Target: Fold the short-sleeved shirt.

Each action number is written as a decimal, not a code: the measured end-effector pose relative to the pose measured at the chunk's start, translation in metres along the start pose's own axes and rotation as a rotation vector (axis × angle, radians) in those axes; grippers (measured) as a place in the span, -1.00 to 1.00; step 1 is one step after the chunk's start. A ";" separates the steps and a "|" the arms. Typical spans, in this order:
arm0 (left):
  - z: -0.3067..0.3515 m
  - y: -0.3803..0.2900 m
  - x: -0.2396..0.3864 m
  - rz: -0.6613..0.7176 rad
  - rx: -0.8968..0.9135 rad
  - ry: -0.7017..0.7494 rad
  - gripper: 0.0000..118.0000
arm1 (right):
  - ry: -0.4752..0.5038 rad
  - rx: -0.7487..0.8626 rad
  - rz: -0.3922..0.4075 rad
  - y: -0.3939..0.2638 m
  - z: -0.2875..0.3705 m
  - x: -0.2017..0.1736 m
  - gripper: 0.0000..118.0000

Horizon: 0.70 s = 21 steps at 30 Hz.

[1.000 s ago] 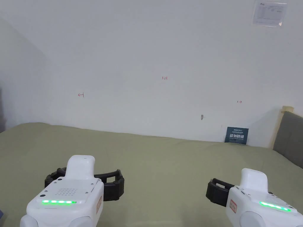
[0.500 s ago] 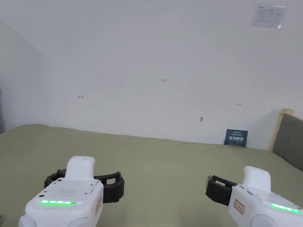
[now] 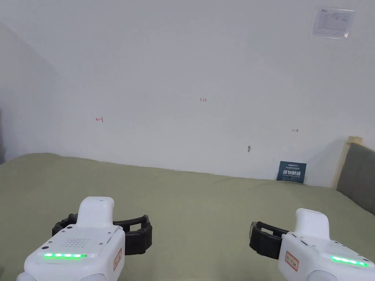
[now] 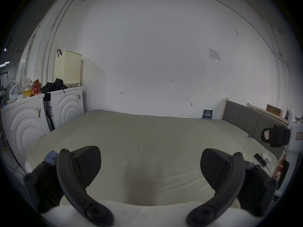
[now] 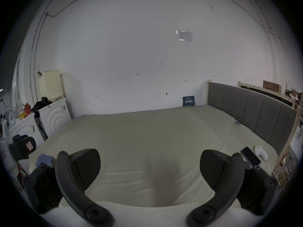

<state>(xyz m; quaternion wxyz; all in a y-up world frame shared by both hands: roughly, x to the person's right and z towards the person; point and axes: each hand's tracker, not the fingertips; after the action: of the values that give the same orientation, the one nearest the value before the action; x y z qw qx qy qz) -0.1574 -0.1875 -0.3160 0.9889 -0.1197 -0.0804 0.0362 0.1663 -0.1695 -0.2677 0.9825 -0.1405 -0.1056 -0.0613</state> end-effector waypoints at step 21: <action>-0.004 -0.001 0.003 -0.020 -0.023 -0.010 1.00 | -0.004 -0.008 0.021 0.000 -0.013 -0.003 1.00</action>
<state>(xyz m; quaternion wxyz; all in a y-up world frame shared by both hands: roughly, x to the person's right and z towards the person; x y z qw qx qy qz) -0.1540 -0.1891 -0.3193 0.9874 -0.1300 -0.0871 0.0258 0.1663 -0.1734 -0.2808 0.9824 -0.1456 -0.1055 -0.0509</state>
